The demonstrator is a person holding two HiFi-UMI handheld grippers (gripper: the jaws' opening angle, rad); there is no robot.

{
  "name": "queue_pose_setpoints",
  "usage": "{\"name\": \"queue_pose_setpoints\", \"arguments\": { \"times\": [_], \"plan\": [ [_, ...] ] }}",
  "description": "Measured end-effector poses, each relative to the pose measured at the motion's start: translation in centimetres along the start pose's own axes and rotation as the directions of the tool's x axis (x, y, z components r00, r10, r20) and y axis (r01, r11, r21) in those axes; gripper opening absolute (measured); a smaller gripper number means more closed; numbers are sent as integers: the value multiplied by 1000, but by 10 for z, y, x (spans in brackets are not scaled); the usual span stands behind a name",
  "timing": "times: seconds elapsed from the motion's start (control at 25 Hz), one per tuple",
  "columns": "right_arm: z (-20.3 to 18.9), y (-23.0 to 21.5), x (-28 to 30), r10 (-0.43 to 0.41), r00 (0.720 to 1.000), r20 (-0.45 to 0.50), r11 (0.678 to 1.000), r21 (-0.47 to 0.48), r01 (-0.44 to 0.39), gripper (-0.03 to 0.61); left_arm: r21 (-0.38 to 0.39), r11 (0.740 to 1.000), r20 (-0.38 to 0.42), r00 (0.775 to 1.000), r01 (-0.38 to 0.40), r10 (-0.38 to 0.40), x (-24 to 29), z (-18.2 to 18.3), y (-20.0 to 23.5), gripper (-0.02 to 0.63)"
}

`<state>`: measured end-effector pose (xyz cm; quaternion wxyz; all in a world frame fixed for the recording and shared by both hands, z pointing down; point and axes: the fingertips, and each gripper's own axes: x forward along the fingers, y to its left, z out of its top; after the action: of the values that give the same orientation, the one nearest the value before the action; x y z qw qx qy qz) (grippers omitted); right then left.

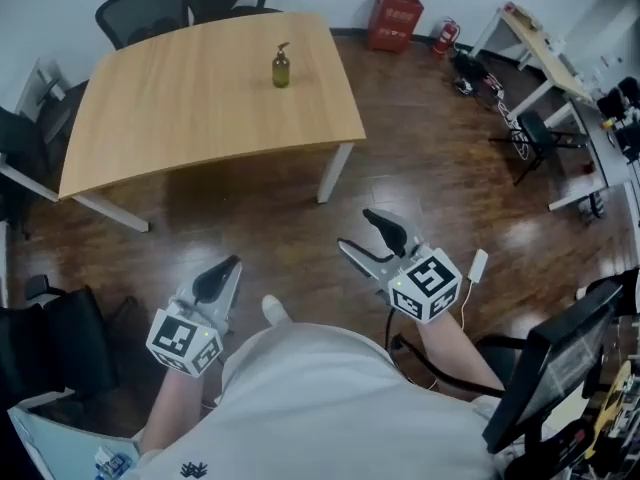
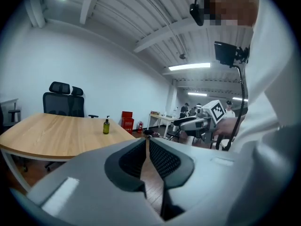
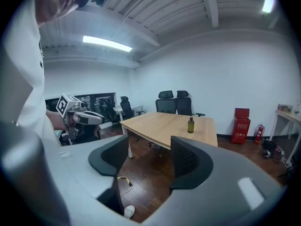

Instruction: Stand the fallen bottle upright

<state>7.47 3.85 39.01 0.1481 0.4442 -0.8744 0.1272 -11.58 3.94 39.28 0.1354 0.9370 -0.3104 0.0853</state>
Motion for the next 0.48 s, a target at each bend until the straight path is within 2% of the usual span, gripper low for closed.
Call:
{"name": "queue_pose_setpoints", "arguments": {
  "times": [0.16, 0.28, 0.4, 0.48],
  "plan": [
    [-3, 12, -45, -39, 997, 62, 999, -4, 40, 282, 18, 998, 10, 998, 67, -67, 12, 0, -40, 21],
    [-17, 33, -75, -29, 997, 68, 999, -14, 30, 277, -13, 998, 17, 998, 59, -59, -3, -10, -77, 21],
    [-23, 31, -109, -55, 994, 94, 996, -62, 61, 264, 26, 996, 29, 996, 81, -82, 1, -15, -110, 21],
    [-34, 39, -126, -59, 994, 92, 997, -43, 63, 258, 28, 995, -2, 996, 92, -92, -4, -28, -130, 21]
  ]
}}
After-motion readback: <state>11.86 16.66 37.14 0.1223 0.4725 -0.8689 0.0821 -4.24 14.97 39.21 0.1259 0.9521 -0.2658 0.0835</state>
